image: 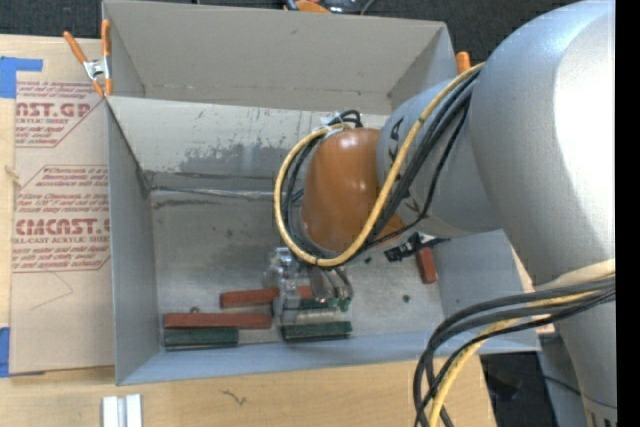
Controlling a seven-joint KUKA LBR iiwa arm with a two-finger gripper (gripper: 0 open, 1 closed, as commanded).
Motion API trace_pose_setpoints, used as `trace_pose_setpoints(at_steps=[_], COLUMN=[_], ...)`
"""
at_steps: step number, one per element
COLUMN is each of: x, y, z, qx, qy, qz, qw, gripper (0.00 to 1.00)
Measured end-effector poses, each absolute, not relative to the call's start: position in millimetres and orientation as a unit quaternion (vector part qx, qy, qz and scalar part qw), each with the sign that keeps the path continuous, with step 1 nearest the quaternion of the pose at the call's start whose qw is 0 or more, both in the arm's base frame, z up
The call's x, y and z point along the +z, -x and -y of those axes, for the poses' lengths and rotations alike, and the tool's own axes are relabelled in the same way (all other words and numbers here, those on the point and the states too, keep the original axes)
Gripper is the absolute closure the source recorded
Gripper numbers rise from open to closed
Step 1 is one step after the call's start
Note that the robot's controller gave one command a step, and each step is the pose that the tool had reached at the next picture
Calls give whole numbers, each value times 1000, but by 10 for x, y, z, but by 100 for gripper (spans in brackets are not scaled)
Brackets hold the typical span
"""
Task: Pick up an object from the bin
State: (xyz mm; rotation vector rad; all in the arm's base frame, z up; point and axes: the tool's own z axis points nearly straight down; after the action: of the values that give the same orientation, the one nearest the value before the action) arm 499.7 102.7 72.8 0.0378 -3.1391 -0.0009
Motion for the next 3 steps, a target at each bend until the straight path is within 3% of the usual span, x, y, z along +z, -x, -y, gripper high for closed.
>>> trace_pose_setpoints(at_steps=[1,2,3], x=[2093,1828,1732], y=[-5393,-5439,-5339], z=[-1026,-1198,-1701], qx=[-1,-1,-1], qy=[-18,89,143], qz=[1000,996,990], qw=[-6,0,0], gripper=[100,100,100])
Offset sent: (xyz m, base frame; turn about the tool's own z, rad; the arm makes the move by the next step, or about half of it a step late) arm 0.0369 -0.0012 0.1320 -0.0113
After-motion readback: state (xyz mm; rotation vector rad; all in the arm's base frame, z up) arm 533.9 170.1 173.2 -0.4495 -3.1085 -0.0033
